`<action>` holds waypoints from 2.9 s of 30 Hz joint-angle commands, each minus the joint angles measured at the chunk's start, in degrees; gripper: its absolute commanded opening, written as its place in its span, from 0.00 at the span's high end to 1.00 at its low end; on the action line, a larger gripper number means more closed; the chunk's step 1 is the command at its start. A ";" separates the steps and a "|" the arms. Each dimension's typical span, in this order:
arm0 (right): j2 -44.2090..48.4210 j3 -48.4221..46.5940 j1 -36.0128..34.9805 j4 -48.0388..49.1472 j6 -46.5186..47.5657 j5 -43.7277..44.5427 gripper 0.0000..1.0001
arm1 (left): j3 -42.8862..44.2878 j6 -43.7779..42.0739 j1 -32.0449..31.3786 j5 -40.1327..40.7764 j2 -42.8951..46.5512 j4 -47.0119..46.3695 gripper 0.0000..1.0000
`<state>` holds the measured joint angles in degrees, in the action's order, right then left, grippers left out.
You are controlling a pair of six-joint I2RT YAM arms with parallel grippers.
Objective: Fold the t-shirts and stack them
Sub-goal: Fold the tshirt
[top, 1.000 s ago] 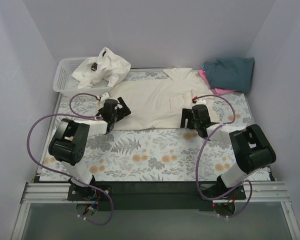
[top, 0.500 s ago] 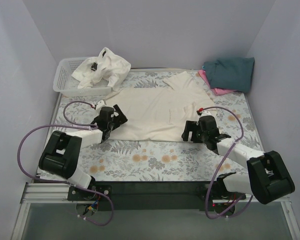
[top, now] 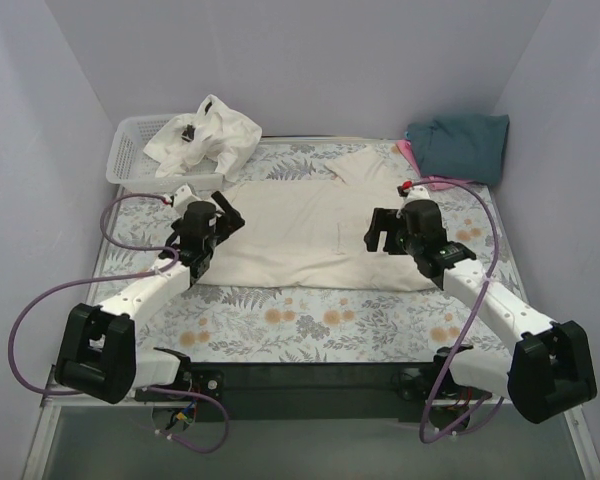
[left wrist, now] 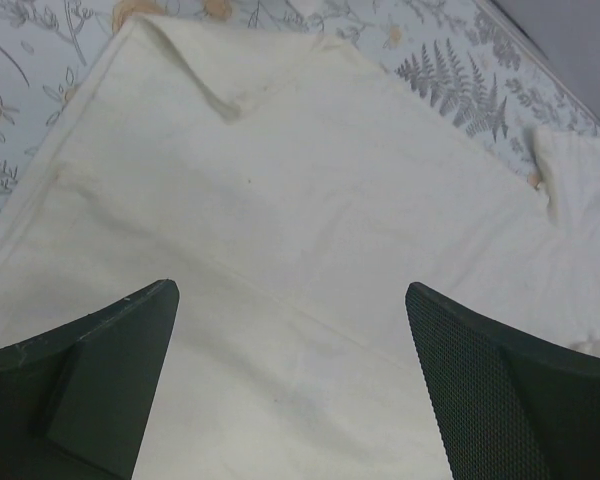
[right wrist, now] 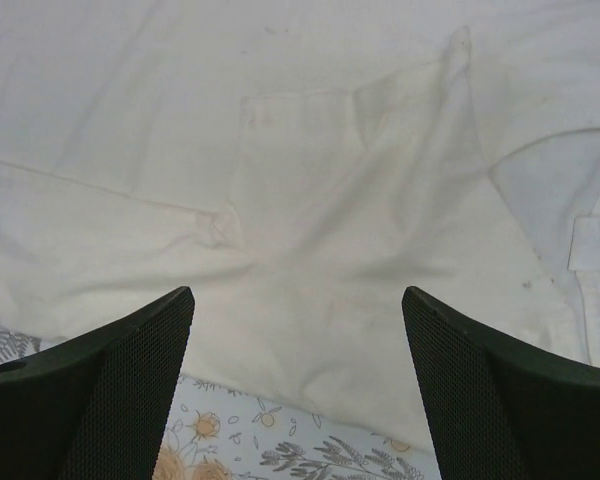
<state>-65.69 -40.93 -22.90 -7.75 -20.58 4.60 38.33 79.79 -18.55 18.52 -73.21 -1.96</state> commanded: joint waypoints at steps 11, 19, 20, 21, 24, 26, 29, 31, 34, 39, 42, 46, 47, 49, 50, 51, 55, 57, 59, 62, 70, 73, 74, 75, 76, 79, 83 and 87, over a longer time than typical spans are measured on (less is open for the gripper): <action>-12.00 -5.13 0.13 6.43 4.06 1.11 0.23 | 8.79 -1.74 -0.52 -0.68 -12.04 -1.82 0.10; -16.31 -3.19 0.22 8.80 4.32 5.16 0.23 | 5.18 -0.51 -2.02 -4.46 -17.65 -6.66 0.10; -16.57 -3.02 0.22 8.80 4.32 4.81 0.23 | 5.01 -0.25 -2.19 -4.64 -18.28 -6.57 0.10; -17.10 -2.76 0.13 8.80 4.23 4.37 0.23 | 4.57 -0.07 -2.20 -4.55 -18.81 -6.57 0.10; -18.41 -0.39 0.13 9.06 2.74 3.57 0.23 | 2.64 0.72 -2.20 -3.94 -19.60 -6.66 0.10; -19.47 1.10 0.13 10.37 2.12 2.61 0.23 | 1.67 0.98 -2.20 -3.76 -19.60 -6.83 0.10; -21.58 3.83 0.13 11.52 0.46 -0.10 0.24 | -0.09 1.60 -2.20 -3.93 -19.69 -7.10 0.09; -22.11 5.59 0.13 11.79 -1.21 -1.25 0.26 | -1.06 2.47 -2.28 -4.55 -19.69 -7.18 0.10; -20.80 8.57 -0.13 11.44 -2.35 -2.05 0.28 | -3.52 3.61 -2.81 -4.90 -18.90 -7.10 0.09; -14.66 13.06 -0.22 7.84 -3.59 -1.17 0.27 | -8.17 4.41 -3.60 -4.55 -15.92 -5.87 0.10; -10.44 15.17 -0.22 4.68 -4.20 -1.35 0.27 | -10.28 5.11 -3.95 -5.16 -13.20 -5.08 0.10; -6.12 17.11 -0.22 2.48 -4.82 -2.40 0.27 | -12.22 5.73 -4.57 -4.99 -11.70 -4.02 0.10; -5.59 17.37 -0.22 1.95 -5.00 -2.66 0.27 | -12.48 5.73 -4.83 -4.81 -11.34 -3.76 0.09; -4.36 17.99 -0.31 1.34 -4.91 -2.93 0.27 | -12.23 5.82 -5.62 -3.15 -9.59 -2.27 0.09; -3.92 17.90 -0.31 0.64 -4.82 -3.02 0.27 | -11.70 5.82 -6.49 -2.62 -8.63 -1.57 0.09; -2.87 17.29 -0.22 0.19 -4.65 -2.93 0.27 | -10.74 5.73 -6.94 -1.83 -6.27 0.44 0.10; 1.35 13.78 -0.31 -2.18 -2.98 -2.32 0.27 | -4.76 2.32 -7.65 5.96 0.16 4.32 0.09; 3.71 12.37 -0.31 -2.62 -2.28 -1.44 0.26 | -0.55 0.20 -7.56 9.49 1.05 5.55 0.09; 4.78 10.70 -0.31 -2.71 -1.48 -1.09 0.26 | 1.92 -2.52 -7.21 14.86 -0.26 5.82 0.09; 5.75 9.03 -0.31 -2.62 -0.43 -1.00 0.26 | 6.49 -5.59 -6.68 20.13 -5.70 6.70 0.09; 5.75 9.20 -0.22 -1.92 1.42 -0.56 0.25 | 12.21 -17.02 -6.42 24.19 -17.40 -0.93 0.19; 6.19 10.34 -0.22 -1.39 0.98 -0.73 0.25 | 13.17 -19.84 -5.63 23.67 -19.77 -2.52 0.23; 6.36 10.52 -0.22 -1.31 0.80 -0.99 0.25 | 13.79 -20.46 -5.36 23.32 -20.47 -2.79 0.23; 6.71 10.60 -0.22 -1.30 0.80 -1.08 0.25 | 14.05 -20.98 -5.19 23.40 -21.70 -3.83 0.24; 6.98 10.95 -0.22 -1.22 0.63 -1.00 0.25 | 14.32 -22.30 -5.01 23.05 -22.41 -4.37 0.24; 7.77 11.31 -0.22 -1.22 0.36 -0.73 0.25 | 15.90 -23.89 -4.39 21.73 -25.22 -5.25 0.25; 8.91 11.75 -0.22 -1.22 -0.08 -1.00 0.24 | 18.18 -25.99 -3.69 22.70 -28.48 -4.99 0.28; 9.35 12.27 -0.13 -1.22 -0.60 -0.91 0.24 | 18.98 -25.82 -3.25 19.71 -29.71 -3.76 0.31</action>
<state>-57.49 -29.08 -23.00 -10.20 -20.82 3.25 55.64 55.66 -22.22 39.05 -103.61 -5.78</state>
